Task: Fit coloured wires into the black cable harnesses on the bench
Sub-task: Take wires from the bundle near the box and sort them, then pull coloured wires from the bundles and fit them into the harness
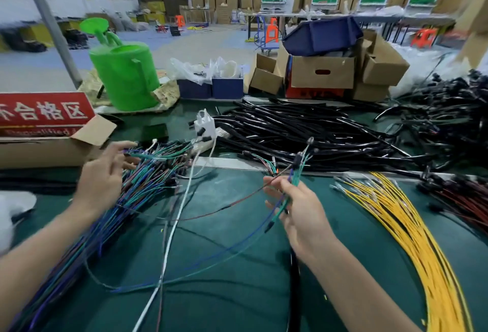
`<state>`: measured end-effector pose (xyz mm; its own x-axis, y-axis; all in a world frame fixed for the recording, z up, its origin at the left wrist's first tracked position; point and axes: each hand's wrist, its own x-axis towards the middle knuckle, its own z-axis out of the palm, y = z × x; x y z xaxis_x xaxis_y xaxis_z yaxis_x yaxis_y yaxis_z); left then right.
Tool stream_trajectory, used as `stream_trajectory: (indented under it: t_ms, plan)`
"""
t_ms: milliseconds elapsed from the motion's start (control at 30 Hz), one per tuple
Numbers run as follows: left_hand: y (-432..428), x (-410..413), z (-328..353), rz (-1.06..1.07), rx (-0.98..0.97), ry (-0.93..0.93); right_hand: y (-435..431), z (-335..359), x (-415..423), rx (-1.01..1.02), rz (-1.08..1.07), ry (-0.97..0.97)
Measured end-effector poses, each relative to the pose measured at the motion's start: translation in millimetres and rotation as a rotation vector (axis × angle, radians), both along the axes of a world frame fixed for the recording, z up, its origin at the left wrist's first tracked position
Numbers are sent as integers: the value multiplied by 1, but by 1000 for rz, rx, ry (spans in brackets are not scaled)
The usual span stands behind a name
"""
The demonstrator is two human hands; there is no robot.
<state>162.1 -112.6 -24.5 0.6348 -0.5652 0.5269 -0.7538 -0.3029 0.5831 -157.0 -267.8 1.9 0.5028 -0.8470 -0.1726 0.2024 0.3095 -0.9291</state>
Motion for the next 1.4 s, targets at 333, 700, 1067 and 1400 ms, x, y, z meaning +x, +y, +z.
stream_trajectory:
  t_ms: [333,700,1067,1400]
  plan:
    - [12,-30,-16,-150,448,-27,-59,72,-60,168,-247,-459]
    - [-11,-198,30,-677,251,259,-57,70,-56,283,53,-524]
    - [-10,-255,18,-963,360,1214,-97,36,-48,437,-25,-385]
    - [-49,-258,-9,-859,154,1275,-153,49,-4,-181,-94,363]
